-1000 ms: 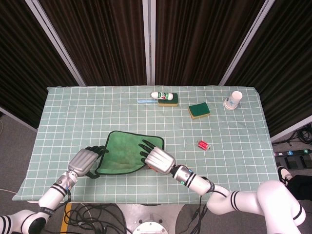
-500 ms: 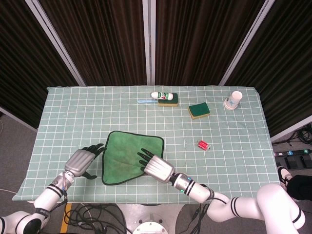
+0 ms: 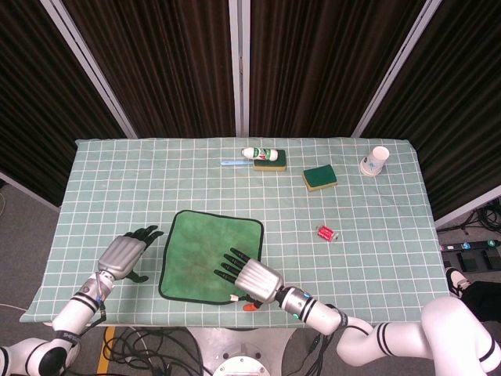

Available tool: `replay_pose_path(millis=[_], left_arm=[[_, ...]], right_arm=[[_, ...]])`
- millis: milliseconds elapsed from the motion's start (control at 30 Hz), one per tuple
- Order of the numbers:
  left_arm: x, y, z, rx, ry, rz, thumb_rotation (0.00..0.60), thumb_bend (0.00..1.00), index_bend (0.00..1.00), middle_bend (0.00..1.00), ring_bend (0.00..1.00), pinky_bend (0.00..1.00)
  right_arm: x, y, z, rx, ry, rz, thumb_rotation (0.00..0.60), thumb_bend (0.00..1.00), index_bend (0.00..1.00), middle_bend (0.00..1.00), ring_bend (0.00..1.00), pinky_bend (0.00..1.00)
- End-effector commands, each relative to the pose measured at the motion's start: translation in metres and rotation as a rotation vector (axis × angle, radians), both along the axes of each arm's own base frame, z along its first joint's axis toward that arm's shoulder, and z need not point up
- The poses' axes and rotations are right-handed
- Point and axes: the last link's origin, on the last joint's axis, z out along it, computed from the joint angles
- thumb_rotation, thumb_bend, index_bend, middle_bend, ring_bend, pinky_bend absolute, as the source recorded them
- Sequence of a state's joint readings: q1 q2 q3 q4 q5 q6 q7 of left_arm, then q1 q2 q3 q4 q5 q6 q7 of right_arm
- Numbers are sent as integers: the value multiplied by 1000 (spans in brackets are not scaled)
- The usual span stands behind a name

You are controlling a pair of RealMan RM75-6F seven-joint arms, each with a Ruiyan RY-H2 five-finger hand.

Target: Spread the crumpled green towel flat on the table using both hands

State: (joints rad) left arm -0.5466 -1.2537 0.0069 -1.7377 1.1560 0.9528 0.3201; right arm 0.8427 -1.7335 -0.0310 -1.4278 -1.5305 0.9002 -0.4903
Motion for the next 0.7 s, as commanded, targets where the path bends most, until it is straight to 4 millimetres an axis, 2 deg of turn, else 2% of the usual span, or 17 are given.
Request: replay_pose_path(millis=[33,200,233,300,433,567,700], left_arm=[[0,5,2,37,-23,8,600,0,155,154,152,273],[-2,13,8,109,-44,16,600,0,155,154,152,273],[-3,14,9,122,-48,16,600,0,156,155,152,273],[-3,15,10,131,-58,20,600,0,156,155,152,273],[-2,14,9,128,-81,27,600,0,156,155,152,273],[-4,11,8,121,-88,40,600,0,157,155,152,273],[-7,9,9,120,-99,58,600,0,157,155,152,273]], right_arm=[[-3,-5,18,-39,0,-6,262,0,0,42,0,0],[-5,-27,47,-86,-43,-84,292,0,20,43,0,0],[-6,-34,52,-99,-49,-115,301,0,42,46,0,0],[-8,-47,56,-114,-62,-172,342,4,155,68,0,0],[-14,-83,45,-133,-45,-302,395,111,340,112,0,0],[-13,-112,23,-155,13,-384,403,138,364,117,0,0],[-6,-132,8,-177,41,-423,410,135,364,119,0,0]])
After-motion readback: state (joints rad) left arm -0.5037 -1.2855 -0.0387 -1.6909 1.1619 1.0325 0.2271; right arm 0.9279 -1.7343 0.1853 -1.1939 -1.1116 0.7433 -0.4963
